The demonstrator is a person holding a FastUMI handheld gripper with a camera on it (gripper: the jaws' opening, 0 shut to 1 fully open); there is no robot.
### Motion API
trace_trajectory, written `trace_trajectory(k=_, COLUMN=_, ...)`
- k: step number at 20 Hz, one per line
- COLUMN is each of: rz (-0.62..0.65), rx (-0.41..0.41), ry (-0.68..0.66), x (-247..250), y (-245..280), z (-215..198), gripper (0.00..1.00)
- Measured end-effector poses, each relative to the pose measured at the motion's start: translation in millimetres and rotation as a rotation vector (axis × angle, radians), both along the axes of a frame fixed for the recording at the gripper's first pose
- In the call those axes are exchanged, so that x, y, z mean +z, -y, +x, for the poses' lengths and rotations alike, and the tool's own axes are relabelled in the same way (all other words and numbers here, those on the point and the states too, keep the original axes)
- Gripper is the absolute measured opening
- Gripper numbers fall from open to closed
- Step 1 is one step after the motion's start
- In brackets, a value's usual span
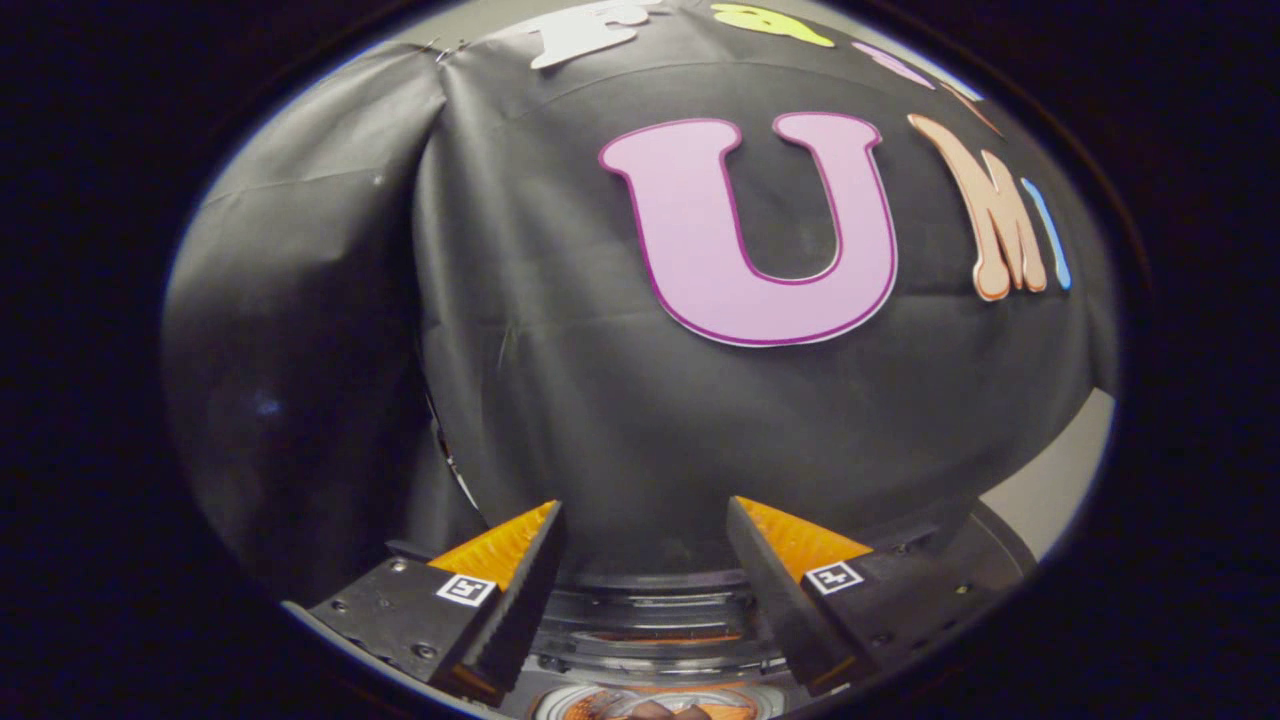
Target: Put the clothes into the washing machine and then close the washing machine lid.
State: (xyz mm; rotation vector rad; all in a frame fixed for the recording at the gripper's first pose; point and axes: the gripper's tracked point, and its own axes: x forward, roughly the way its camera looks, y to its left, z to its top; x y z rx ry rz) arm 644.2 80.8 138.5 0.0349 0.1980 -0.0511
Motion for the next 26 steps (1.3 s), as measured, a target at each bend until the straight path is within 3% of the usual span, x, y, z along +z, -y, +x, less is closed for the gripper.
trace_trajectory(k=7, rz=-0.143, rx=-0.017, ry=-0.110, x=-30.7, y=-8.8, z=25.3, gripper=0.97)
trace_trajectory(k=12, rz=-0.036, rx=-0.028, ry=-0.175, x=-41.5, y=-2.7, z=31.3, gripper=0.96)
trace_trajectory(k=26, rz=-0.047, rx=0.001, ry=-0.192, x=-42.2, y=0.1, z=33.0, gripper=0.99)
